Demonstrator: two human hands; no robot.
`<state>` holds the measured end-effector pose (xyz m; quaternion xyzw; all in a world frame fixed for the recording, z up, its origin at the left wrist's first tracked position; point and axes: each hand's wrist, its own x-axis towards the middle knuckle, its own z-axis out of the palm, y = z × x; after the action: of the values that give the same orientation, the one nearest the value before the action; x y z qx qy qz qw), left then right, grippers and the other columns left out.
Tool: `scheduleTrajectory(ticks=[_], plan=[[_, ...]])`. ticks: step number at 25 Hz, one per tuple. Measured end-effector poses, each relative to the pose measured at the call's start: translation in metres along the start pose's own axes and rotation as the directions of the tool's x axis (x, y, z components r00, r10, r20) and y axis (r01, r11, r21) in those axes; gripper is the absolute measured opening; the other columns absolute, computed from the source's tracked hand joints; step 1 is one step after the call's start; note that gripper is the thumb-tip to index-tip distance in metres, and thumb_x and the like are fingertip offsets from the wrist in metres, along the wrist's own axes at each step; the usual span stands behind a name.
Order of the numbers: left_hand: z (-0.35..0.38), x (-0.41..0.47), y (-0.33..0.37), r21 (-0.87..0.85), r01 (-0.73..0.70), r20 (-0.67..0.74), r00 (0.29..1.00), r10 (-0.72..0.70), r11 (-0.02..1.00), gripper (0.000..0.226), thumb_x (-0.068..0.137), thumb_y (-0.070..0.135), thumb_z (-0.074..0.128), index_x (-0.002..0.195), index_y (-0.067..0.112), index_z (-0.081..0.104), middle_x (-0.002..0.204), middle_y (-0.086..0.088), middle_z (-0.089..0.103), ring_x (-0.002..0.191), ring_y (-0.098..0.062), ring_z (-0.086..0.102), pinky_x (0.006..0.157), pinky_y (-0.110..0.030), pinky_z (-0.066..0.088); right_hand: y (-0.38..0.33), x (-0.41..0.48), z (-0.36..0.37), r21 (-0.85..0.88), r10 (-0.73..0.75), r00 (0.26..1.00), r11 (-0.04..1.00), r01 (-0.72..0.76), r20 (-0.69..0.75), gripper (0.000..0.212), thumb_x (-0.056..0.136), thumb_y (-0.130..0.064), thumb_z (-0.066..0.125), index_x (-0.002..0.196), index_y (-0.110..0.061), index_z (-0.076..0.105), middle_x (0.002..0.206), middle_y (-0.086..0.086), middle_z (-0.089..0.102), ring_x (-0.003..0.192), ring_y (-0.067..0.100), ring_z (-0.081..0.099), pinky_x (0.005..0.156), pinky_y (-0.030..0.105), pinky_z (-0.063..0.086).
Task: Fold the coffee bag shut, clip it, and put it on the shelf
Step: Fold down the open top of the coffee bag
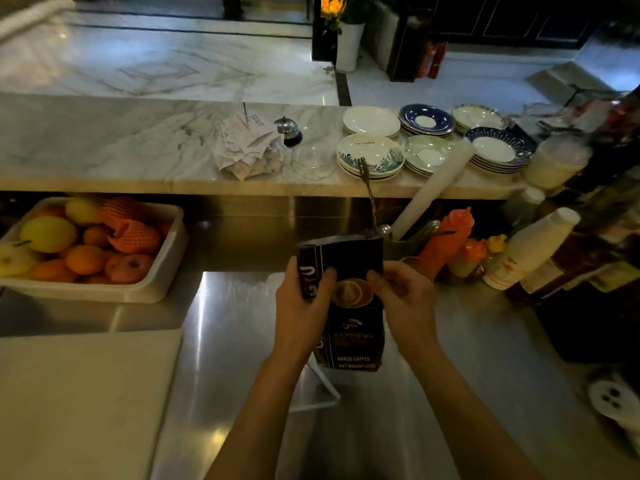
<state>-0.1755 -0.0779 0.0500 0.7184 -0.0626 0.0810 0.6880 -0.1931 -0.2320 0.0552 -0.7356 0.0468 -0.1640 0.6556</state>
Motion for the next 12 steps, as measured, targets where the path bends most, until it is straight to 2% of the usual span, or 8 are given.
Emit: scheduleTrajectory(ticks=[2, 4, 6, 9, 12], plan=[[0.024, -0.021, 0.013, 0.07, -0.068, -0.072, 0.995, 0.073, 0.995, 0.027, 0.088, 0.029, 0.071, 0.099, 0.043, 0.05, 0.093, 0.033, 0.069, 0.086, 0.011, 0.068, 0.065, -0.006, 0.052, 0.001, -0.017, -0.027, 0.004, -0.009, 0.999, 1.0, 0.008, 0.03, 0.014, 0.092, -0.003, 0.062, 0.094, -0.013, 0.07, 0.083, -0.005, 0.075, 0.081, 0.012, 0.073, 0.071, 0.026, 0.06], [0.048, -0.038, 0.023, 0.174, -0.123, -0.17, 0.974, 0.153, 0.977, 0.035, 0.083, 0.03, 0.076, 0.095, 0.041, 0.045, 0.082, 0.022, 0.069, 0.079, 0.016, 0.066, 0.06, -0.002, 0.049, 0.002, -0.032, -0.052, -0.048, -0.031, 0.997, 0.998, 0.034, 0.064, 0.01, 0.094, -0.006, 0.061, 0.096, -0.012, 0.068, 0.084, -0.003, 0.073, 0.079, 0.012, 0.073, 0.069, 0.027, 0.06], [0.072, -0.054, 0.028, 0.263, -0.142, -0.25, 0.945, 0.21, 0.954, 0.035, 0.084, 0.027, 0.077, 0.096, 0.037, 0.045, 0.071, 0.018, 0.062, 0.074, 0.017, 0.064, 0.056, -0.001, 0.047, 0.002, -0.045, -0.075, -0.074, -0.059, 0.996, 0.995, 0.064, 0.063, 0.007, 0.095, -0.013, 0.06, 0.092, -0.017, 0.065, 0.08, -0.004, 0.07, 0.074, 0.01, 0.071, 0.063, 0.021, 0.057], [0.1, -0.074, 0.034, 0.325, -0.109, -0.327, 0.919, 0.219, 0.94, 0.024, 0.088, 0.028, 0.073, 0.094, 0.032, 0.05, 0.072, 0.021, 0.061, 0.072, 0.016, 0.064, 0.055, 0.0, 0.046, -0.007, -0.052, -0.099, -0.153, -0.121, 0.991, 0.98, 0.13, 0.063, 0.009, 0.095, -0.04, 0.054, 0.094, -0.032, 0.058, 0.081, -0.011, 0.068, 0.074, 0.004, 0.069, 0.06, 0.016, 0.054], [0.109, -0.086, 0.049, 0.315, -0.128, -0.321, 0.918, 0.232, 0.94, 0.019, 0.091, 0.027, 0.068, 0.092, 0.036, 0.051, 0.074, 0.026, 0.067, 0.074, 0.016, 0.066, 0.056, 0.0, 0.047, -0.022, -0.046, -0.103, -0.288, -0.22, 0.975, 0.932, 0.222, 0.037, 0.025, 0.09, -0.059, 0.047, 0.096, -0.035, 0.049, 0.079, -0.018, 0.062, 0.076, 0.0, 0.066, 0.059, 0.013, 0.053]])
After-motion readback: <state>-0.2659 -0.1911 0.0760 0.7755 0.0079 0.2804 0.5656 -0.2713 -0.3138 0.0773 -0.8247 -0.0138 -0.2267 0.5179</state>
